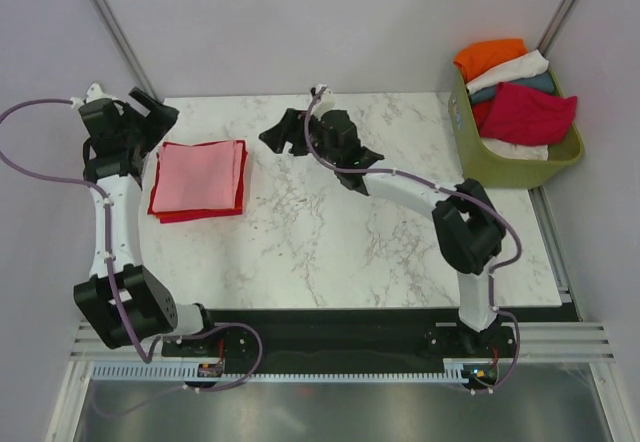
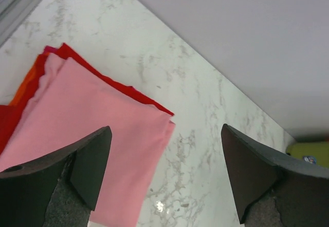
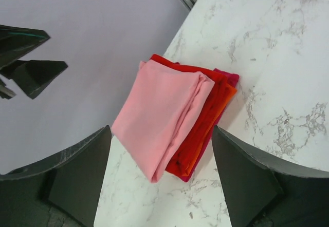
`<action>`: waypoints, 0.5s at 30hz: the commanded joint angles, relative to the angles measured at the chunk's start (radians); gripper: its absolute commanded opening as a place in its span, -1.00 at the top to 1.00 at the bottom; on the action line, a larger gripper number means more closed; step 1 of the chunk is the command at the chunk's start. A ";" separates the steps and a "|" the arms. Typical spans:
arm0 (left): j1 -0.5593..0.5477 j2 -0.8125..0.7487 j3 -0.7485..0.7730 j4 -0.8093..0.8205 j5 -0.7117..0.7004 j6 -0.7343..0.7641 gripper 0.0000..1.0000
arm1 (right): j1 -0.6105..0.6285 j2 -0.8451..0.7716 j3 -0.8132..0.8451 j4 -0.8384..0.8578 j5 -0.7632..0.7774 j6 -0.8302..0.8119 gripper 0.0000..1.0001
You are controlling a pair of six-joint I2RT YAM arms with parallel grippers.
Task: Fold and stack the t-shirts
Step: Reset both grippers
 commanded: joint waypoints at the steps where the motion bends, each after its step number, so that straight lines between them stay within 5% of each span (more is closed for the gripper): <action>1: -0.118 -0.073 -0.035 0.040 0.058 -0.047 -0.89 | -0.011 -0.158 -0.112 0.021 0.021 -0.048 -0.74; 15: -0.594 -0.132 -0.144 0.121 0.006 -0.060 -0.89 | -0.123 -0.581 -0.561 0.043 0.073 -0.073 -0.81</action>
